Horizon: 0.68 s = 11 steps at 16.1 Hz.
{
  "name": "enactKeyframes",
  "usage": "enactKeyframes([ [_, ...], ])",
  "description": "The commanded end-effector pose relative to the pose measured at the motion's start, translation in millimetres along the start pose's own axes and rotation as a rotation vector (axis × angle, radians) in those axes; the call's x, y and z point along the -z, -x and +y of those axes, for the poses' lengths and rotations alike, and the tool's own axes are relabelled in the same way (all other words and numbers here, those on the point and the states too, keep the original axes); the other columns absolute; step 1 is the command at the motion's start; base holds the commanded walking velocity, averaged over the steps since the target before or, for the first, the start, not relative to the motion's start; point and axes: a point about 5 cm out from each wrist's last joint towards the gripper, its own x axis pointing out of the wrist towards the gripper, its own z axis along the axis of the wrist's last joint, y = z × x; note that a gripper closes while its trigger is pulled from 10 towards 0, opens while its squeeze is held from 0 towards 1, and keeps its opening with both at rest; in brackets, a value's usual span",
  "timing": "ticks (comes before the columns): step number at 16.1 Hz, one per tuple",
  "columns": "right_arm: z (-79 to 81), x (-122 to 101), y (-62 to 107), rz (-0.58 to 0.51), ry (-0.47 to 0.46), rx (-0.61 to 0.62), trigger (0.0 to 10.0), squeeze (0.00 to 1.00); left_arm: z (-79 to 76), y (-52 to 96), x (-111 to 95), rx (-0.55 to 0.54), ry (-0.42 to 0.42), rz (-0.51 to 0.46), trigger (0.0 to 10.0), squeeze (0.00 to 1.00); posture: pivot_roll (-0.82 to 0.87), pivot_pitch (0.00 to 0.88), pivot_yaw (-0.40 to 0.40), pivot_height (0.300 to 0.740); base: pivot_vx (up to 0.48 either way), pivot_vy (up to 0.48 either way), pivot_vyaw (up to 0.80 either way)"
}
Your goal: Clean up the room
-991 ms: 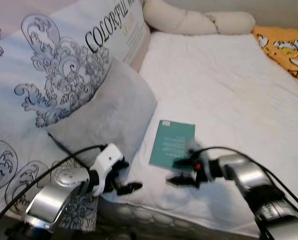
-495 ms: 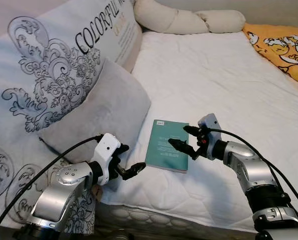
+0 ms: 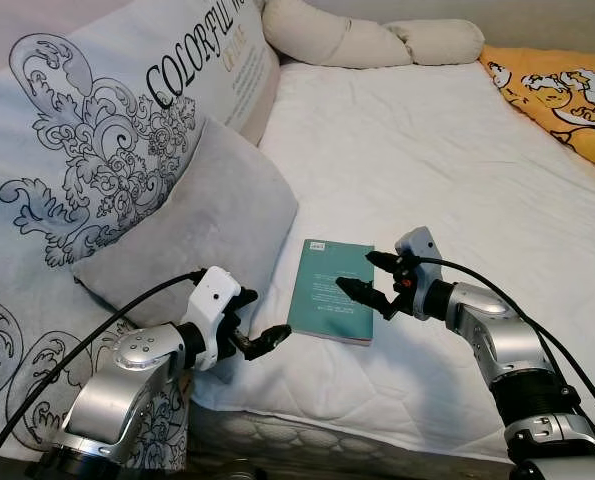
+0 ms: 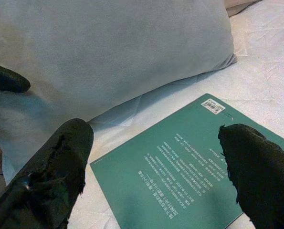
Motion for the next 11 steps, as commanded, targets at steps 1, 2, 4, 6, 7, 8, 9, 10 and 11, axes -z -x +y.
enactKeyframes([
  [1,0.2,-0.1,0.7,-0.008,-0.008,0.003,10.0,0.0,3.7,2.0,-0.2,-0.021,-0.008,0.003,10.0,0.26,0.11,0.0,0.038,0.74,0.0,0.0,0.0],
  [2,0.2,-0.1,0.7,-0.008,-0.008,0.003,10.0,0.0,3.7,2.0,-0.2,-0.021,-0.008,0.003,10.0,0.26,0.11,0.0,0.038,0.74,0.0,0.0,0.0],
  [4,6.5,8.3,2.1,-0.071,-0.097,0.424,10.0,0.0,21.9,-3.0,-5.7,-0.335,-0.007,-0.109,10.0,0.27,0.1,0.0,0.015,0.74,0.0,-0.18,0.0],
  [6,5.4,14.8,3.3,-0.09,-0.136,0.618,10.0,0.0,28.3,-3.0,-8.1,-0.44,-0.016,-0.139,10.0,0.27,0.1,0.0,0.015,0.74,0.0,-0.349,0.0],
  [7,5.0,15.0,2.9,-0.098,-0.15,0.617,10.0,0.0,28.6,-3.0,-8.3,-0.441,-0.016,-0.14,10.0,0.27,0.1,0.0,0.016,0.74,0.0,-0.345,0.0],
  [8,5.6,12.9,2.7,-0.107,-0.105,0.621,10.0,0.0,29.7,-2.4,-8.7,-0.45,-0.015,-0.142,10.0,0.27,0.1,0.0,0.016,0.74,0.0,-0.345,0.0],
  [9,6.2,11.7,3.2,-0.102,-0.075,0.637,10.0,0.0,30.3,-2.1,-8.8,-0.458,-0.014,-0.145,10.0,0.27,0.1,0.0,0.018,0.74,0.0,-0.341,0.0],
  [10,8.5,8.1,4.4,-0.13,-0.042,0.711,10.0,0.0,32.0,-2.6,-8.6,-0.485,-0.011,-0.159,10.0,0.27,0.1,0.0,0.018,0.74,0.0,-0.341,0.0],
  [11,8.0,5.7,5.6,-0.128,0.023,0.765,10.0,0.0,32.9,-2.9,-8.2,-0.5,-0.01,-0.166,10.0,0.27,0.1,0.0,0.018,0.74,0.0,-0.345,0.0],
])
